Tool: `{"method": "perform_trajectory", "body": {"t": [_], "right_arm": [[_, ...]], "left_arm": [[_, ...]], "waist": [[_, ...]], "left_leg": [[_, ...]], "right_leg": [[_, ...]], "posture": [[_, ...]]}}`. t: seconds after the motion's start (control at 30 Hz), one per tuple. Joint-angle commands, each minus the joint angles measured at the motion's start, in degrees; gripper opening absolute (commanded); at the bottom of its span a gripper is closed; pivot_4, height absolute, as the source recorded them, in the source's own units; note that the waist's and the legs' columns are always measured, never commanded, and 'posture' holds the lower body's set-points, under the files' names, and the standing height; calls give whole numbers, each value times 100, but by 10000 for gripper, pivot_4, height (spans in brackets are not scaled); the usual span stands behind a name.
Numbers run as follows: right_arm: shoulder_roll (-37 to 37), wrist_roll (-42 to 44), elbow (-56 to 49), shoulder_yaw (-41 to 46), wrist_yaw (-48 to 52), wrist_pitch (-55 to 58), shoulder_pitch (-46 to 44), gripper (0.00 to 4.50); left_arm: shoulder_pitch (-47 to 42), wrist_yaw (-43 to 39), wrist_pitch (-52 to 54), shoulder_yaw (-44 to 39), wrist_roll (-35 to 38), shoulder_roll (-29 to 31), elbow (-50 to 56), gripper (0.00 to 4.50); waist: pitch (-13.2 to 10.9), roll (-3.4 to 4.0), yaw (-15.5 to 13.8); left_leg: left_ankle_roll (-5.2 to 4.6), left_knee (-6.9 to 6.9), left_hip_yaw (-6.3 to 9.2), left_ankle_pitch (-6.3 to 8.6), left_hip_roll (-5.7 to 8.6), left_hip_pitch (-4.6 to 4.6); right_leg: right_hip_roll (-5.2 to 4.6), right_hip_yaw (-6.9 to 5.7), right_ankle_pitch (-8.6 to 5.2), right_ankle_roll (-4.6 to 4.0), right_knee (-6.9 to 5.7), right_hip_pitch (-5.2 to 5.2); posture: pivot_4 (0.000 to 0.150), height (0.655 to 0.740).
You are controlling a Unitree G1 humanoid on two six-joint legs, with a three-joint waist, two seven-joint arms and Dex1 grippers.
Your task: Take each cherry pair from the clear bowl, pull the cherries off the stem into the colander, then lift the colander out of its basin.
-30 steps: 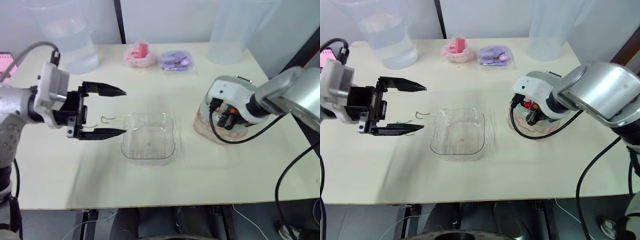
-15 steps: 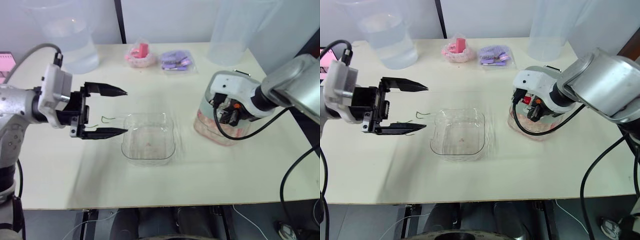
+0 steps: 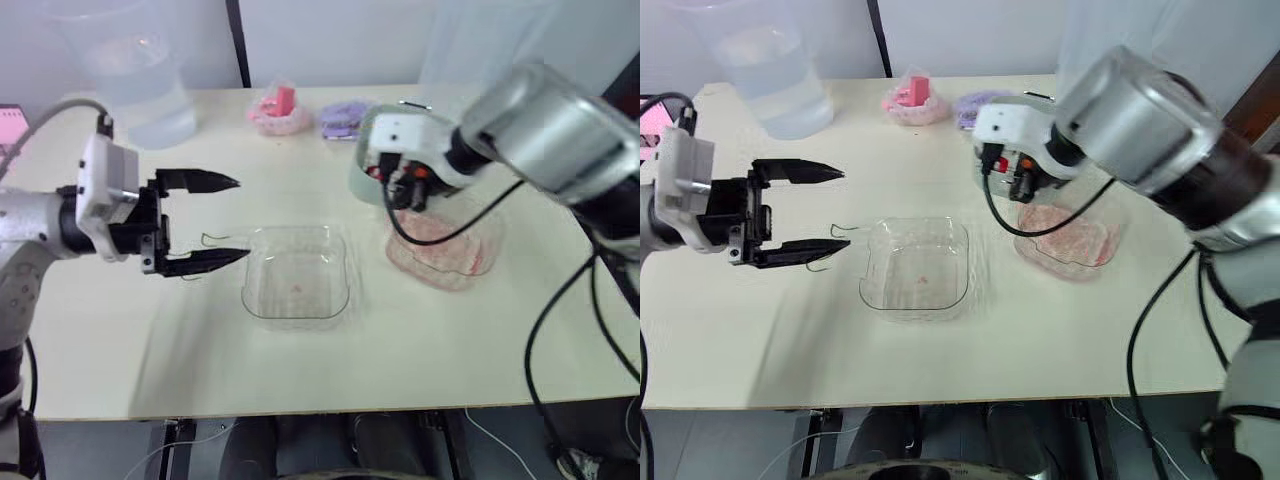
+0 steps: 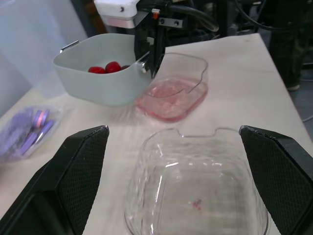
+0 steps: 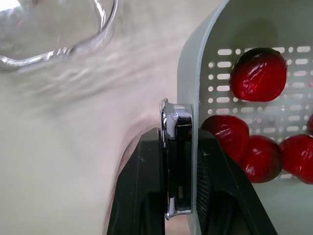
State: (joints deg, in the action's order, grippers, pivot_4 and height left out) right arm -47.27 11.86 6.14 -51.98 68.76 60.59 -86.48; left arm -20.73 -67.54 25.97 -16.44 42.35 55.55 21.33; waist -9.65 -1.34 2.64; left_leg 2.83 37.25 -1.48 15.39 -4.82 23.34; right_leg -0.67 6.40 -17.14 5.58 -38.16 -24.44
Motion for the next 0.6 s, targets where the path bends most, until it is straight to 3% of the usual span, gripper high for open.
{"method": "perform_trajectory", "body": {"t": [0.03, 0.2, 0.37, 0.6], "right_arm": [[708, -639, 1254, 74, 69, -1033, -190, 2357], [1895, -1283, 3212, 159, 148, -2345, -154, 2357], [2559, -1780, 4550, 389, 116, -3191, -100, 2357], [2956, -2289, 5375, 715, 268, -3746, -5, 2357]], "left_arm": [[377, 221, -30, -333, -117, 30, 254, 45000], [1083, 406, 15, -642, -155, 48, 547, 45000], [1523, 349, -81, -990, -160, 71, 615, 45000], [2113, 47, -476, -1366, -281, -15, 516, 45000]], "waist": [[0, 3, 11], [1, 2, 11], [1, 2, -1], [0, 2, 61]], "left_leg": [[0, -1, 0, 0, 0, -2], [4, -9, 1, -2, -1, 2], [10, -10, 3, -6, -1, 2], [19, -11, 6, -11, -1, -2]], "right_leg": [[0, -1, 1, 1, -1, 0], [0, -9, 1, 1, -5, -5], [-3, -15, 1, 0, -3, 0], [-2, -17, 3, -2, -8, 3]], "posture": [[1500, 7367], [1500, 7367], [1500, 7367], [1500, 7367]]}}
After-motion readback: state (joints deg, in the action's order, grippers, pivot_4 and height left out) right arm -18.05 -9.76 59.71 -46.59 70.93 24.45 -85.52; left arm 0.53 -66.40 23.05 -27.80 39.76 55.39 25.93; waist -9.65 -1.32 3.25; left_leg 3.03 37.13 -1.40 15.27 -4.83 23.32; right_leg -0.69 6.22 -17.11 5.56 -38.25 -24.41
